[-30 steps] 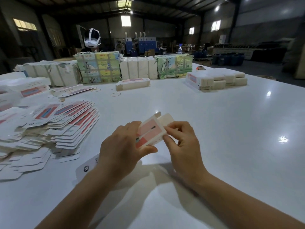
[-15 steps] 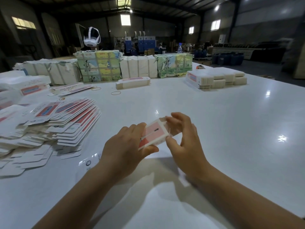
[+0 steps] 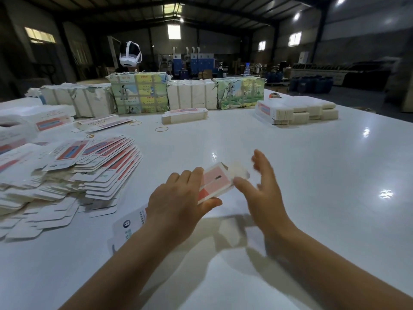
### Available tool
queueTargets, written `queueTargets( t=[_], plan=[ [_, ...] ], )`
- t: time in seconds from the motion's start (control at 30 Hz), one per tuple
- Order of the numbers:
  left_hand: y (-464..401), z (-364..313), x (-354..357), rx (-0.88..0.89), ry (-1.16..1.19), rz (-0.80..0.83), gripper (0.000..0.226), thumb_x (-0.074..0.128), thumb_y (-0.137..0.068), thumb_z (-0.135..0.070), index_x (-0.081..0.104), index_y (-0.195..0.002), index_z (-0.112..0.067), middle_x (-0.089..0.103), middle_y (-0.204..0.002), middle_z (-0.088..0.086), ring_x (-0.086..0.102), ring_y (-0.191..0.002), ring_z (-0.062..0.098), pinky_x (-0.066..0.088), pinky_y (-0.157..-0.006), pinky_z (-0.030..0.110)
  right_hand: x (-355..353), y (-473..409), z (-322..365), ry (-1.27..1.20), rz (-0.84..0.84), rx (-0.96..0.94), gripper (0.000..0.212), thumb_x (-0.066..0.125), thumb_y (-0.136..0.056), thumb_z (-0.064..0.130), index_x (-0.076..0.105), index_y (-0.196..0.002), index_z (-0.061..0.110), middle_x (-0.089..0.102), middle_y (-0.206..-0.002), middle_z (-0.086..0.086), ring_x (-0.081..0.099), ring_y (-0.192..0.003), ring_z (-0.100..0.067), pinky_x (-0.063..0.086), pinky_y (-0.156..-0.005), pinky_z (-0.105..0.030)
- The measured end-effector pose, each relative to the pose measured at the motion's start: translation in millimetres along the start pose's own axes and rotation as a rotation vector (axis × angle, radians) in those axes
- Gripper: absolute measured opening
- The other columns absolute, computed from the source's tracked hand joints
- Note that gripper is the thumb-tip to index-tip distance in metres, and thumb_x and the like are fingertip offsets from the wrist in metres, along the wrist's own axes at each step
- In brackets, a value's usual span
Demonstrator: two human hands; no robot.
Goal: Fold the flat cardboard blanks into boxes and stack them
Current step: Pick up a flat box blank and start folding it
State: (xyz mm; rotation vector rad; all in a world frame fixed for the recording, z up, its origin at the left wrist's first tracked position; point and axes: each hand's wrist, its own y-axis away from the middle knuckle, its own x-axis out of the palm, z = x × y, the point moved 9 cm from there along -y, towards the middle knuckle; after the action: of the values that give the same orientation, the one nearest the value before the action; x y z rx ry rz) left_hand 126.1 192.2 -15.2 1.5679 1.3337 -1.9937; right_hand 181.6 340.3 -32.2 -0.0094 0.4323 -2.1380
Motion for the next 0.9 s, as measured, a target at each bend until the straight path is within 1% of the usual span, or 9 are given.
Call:
queueTargets(
  t=[0.07,0.13,0.2,0.27,0.33,0.4,0.57,0.67,0.9],
  plan=[
    [1,-3,0,0.034,-0.029,-0.015,0.075,0.025,-0.079,-0.074,0.033,-0.136,-0.025,0.053,-0.115,-0.007,0.049,-0.100,0.018,0.042,-0.071,0.029,22,1,-28,-0.434,0.172,0.363,0.047,0.067,-0.082,0.018,0.049,-0.125,0.021,0.060,-0.123,-0.003,0.059,-0.108,-0.018,0.046,-0.095,-0.037],
    [2,-8,0,0.056,-0.043,-0.023,0.084,0.013,-0.074,-0.076,0.038,-0.134,-0.023,0.056,-0.111,-0.005,0.051,-0.097,0.019,0.039,-0.067,0.030,34,3,-32,-0.570,0.259,0.445,0.023,0.062,-0.082,0.003,0.062,-0.105,0.005,0.071,-0.100,-0.015,0.069,-0.089,-0.026,0.057,-0.081,-0.039],
    [1,-12,1,0.056,-0.055,-0.023,0.083,0.015,-0.074,-0.075,0.040,-0.133,-0.022,0.056,-0.108,-0.004,0.051,-0.095,0.019,0.034,-0.064,0.029,28,1,-27,-0.378,0.208,0.304,0.012,0.058,-0.084,0.002,0.066,-0.093,0.003,0.072,-0.090,-0.015,0.070,-0.081,-0.027,0.059,-0.073,-0.037],
    [2,-14,-1,0.059,-0.071,-0.045,0.074,0.026,-0.080,-0.072,0.040,-0.132,-0.021,0.057,-0.106,-0.004,0.051,-0.091,0.018,0.032,-0.062,0.027,23,1,-9,0.050,0.158,-0.003,0.014,0.050,-0.091,0.012,0.063,-0.088,0.009,0.068,-0.080,-0.010,0.066,-0.074,-0.022,0.056,-0.071,-0.037],
    [2,-15,-2,0.073,-0.108,-0.048,0.068,0.032,-0.083,-0.069,0.042,-0.130,-0.019,0.058,-0.103,-0.003,0.050,-0.085,0.016,0.031,-0.060,0.025,30,8,7,0.399,0.149,-0.241,0.018,0.042,-0.097,0.019,0.059,-0.094,0.015,0.063,-0.075,-0.002,0.058,-0.069,-0.015,0.049,-0.066,-0.033],
    [2,-16,-4,0.089,-0.104,-0.036,0.064,0.047,-0.081,-0.065,0.053,-0.121,-0.015,0.062,-0.092,0.000,0.054,-0.076,0.018,0.031,-0.055,0.026,33,9,8,0.465,0.149,-0.287,0.025,0.038,-0.100,0.027,0.059,-0.105,0.013,0.066,-0.082,-0.001,0.060,-0.073,-0.016,0.050,-0.070,-0.035],
    [3,-22,-17,0.150,-0.055,-0.168,0.065,0.070,-0.065,-0.055,0.065,-0.104,-0.003,0.065,-0.075,0.009,0.057,-0.058,0.025,0.043,-0.043,0.028,18,-1,-4,-0.190,0.161,0.077,0.035,0.050,-0.096,0.033,0.076,-0.077,0.021,0.073,-0.083,-0.005,0.068,-0.087,-0.025,0.059,-0.078,-0.034],
    [4,-23,-20,0.144,-0.033,-0.201,0.066,0.075,-0.063,-0.052,0.065,-0.106,-0.002,0.065,-0.077,0.009,0.058,-0.059,0.026,0.047,-0.044,0.031,17,-1,1,-0.251,0.189,0.056,0.032,0.053,-0.095,0.022,0.077,-0.077,0.032,0.073,-0.087,-0.004,0.068,-0.091,-0.025,0.058,-0.082,-0.036],
    [7,-22,-24,0.152,-0.005,-0.208,0.065,0.057,-0.070,-0.054,0.063,-0.110,-0.004,0.066,-0.083,0.010,0.058,-0.063,0.026,0.048,-0.046,0.033,13,0,9,-0.275,0.175,-0.018,0.035,0.050,-0.097,0.029,0.076,-0.078,0.041,0.075,-0.085,0.001,0.071,-0.084,-0.018,0.059,-0.071,-0.028]
  ],
)
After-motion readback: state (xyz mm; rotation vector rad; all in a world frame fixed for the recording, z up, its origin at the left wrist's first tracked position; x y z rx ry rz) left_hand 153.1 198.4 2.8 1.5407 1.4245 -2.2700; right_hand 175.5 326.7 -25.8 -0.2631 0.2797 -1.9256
